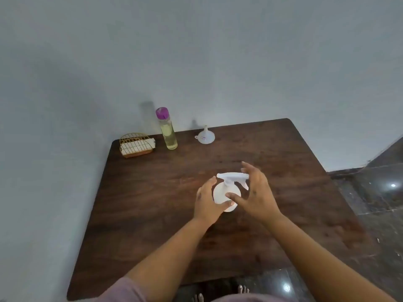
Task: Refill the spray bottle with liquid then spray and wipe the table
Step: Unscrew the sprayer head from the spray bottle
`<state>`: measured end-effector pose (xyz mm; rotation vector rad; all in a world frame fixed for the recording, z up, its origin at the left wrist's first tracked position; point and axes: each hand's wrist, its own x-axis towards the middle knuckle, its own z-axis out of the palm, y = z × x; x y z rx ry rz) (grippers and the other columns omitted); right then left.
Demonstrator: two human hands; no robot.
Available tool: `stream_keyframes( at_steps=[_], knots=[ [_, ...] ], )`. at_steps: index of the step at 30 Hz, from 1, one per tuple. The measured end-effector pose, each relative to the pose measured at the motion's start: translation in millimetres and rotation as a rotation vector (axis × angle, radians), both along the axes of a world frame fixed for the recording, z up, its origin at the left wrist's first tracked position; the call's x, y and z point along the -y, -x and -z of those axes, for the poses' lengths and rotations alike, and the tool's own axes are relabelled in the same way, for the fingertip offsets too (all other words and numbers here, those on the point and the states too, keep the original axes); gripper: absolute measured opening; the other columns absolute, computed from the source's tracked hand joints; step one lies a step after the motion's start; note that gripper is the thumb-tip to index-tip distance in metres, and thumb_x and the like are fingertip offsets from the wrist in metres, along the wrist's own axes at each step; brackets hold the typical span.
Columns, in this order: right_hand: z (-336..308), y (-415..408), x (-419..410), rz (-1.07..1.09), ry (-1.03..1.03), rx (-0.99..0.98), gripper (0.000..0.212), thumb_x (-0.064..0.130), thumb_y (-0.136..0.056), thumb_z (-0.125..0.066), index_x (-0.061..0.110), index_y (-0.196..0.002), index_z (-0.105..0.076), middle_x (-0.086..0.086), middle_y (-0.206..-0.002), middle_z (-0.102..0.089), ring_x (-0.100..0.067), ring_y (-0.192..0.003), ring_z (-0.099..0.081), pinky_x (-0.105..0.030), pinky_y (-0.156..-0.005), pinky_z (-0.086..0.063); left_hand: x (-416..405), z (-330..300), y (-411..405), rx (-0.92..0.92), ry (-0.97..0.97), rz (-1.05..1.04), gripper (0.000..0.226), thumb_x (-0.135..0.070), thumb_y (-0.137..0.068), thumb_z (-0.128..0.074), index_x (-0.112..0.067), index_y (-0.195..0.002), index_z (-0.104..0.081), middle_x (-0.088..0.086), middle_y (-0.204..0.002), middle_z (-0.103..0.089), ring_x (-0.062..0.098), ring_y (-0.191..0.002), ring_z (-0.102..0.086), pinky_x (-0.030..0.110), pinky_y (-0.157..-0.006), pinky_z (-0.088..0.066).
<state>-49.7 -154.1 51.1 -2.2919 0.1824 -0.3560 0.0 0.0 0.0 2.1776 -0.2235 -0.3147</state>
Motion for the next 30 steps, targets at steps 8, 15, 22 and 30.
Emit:
stream_keyframes(
  at_steps=[8, 15, 22, 30],
  knots=[
    [-27.3, -54.3, 3.3, -0.316, 0.451, -0.341, 0.033, 0.036, -0.076, -0.071, 0.018, -0.1, -0.058, 0.002, -0.091, -0.062, -0.021, -0.084, -0.058, -0.031, -0.064, -0.045, 21.1, 0.0, -10.7, 0.034, 0.099, -0.107, 0.03, -0.029, -0.081, -0.074, -0.019, -0.107, -0.065, -0.006, -0.103, -0.07, 0.014, -0.098, -0.063, 0.024, -0.079, -0.048],
    [-18.0, -70.6, 7.3, -0.346, 0.583, -0.357, 0.024, 0.038, -0.072, -0.071, 0.016, -0.078, -0.062, 0.003, -0.074, -0.062, -0.019, -0.07, -0.06, -0.031, -0.062, -0.053, 21.3, 5.6, -17.0, 0.003, 0.106, -0.014, 0.04, -0.018, -0.083, -0.075, -0.016, -0.12, -0.06, -0.015, -0.103, -0.061, 0.002, -0.095, -0.057, 0.01, -0.078, -0.041],
    [-28.7, -83.2, 11.5, -0.534, 0.758, -0.351, 0.01, 0.023, -0.075, -0.067, 0.015, -0.078, -0.061, 0.0, -0.075, -0.062, -0.019, -0.069, -0.058, -0.026, -0.054, -0.04, 26.8, 11.7, -16.9, 0.01, 0.143, -0.023, 0.038, -0.022, -0.082, -0.075, -0.016, -0.117, -0.062, -0.008, -0.107, -0.067, 0.009, -0.101, -0.06, 0.02, -0.085, -0.046],
    [-36.1, -97.5, 16.6, -0.845, 0.887, -0.285, 0.017, 0.018, -0.083, -0.061, 0.024, -0.098, -0.067, 0.006, -0.092, -0.069, -0.017, -0.086, -0.062, -0.03, -0.069, -0.051, 23.6, 11.7, -21.7, -0.029, 0.199, -0.024, 0.037, -0.028, -0.075, -0.078, -0.017, -0.108, -0.065, -0.007, -0.1, -0.07, 0.01, -0.095, -0.065, 0.024, -0.085, -0.051]
  ],
)
